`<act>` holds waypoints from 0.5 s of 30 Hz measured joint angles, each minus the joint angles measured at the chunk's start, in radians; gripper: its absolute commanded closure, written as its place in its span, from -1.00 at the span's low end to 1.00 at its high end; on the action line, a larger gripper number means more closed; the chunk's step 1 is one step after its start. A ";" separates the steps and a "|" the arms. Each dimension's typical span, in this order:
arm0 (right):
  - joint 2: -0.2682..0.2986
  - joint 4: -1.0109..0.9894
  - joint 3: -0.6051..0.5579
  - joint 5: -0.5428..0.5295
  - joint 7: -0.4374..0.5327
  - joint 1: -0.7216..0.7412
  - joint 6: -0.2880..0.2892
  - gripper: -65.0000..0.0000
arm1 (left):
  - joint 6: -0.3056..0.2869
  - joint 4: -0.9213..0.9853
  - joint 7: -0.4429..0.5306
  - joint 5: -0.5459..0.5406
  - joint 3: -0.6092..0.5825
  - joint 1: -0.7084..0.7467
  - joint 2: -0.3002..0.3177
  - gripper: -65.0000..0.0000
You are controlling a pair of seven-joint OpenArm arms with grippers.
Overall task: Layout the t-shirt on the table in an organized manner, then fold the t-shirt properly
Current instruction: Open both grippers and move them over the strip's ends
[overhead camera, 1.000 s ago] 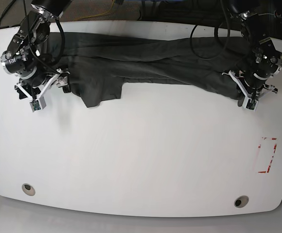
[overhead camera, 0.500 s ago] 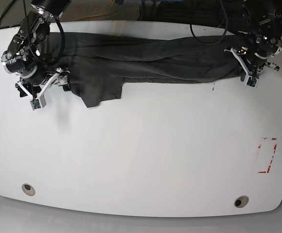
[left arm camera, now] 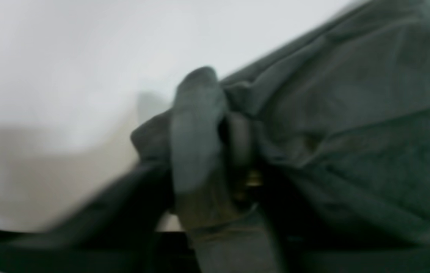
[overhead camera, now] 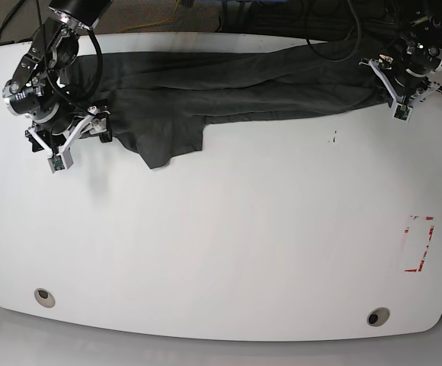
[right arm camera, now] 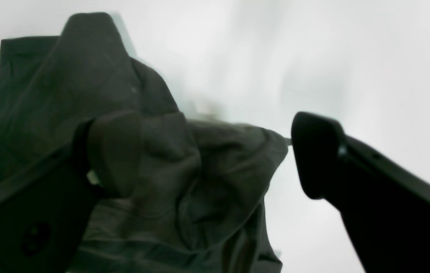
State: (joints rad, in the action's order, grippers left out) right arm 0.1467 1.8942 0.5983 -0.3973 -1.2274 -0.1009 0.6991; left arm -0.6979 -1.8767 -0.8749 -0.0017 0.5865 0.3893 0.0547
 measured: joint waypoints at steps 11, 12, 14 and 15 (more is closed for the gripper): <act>0.000 0.000 0.000 0.000 0.000 0.000 0.000 -0.81 | 0.000 0.000 0.003 0.004 0.001 -0.002 0.011 -0.51; 0.000 0.000 0.000 0.000 0.000 0.000 0.000 -0.81 | 0.000 0.000 0.003 0.004 -0.002 -0.002 0.019 -0.51; 0.000 0.000 0.000 -0.001 0.000 0.003 0.000 -0.81 | -0.003 0.000 0.003 0.003 -0.002 -0.004 0.036 -0.51; 0.000 0.000 0.000 0.000 0.000 0.003 0.000 -0.81 | -0.003 0.000 0.003 0.004 0.000 -0.006 0.044 -0.51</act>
State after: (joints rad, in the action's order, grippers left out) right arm 0.1467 1.8946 0.5980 -0.3977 -1.2278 -0.0978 0.6991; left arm -0.7010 -1.8767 -0.8719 0.0021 0.5865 0.3836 0.0990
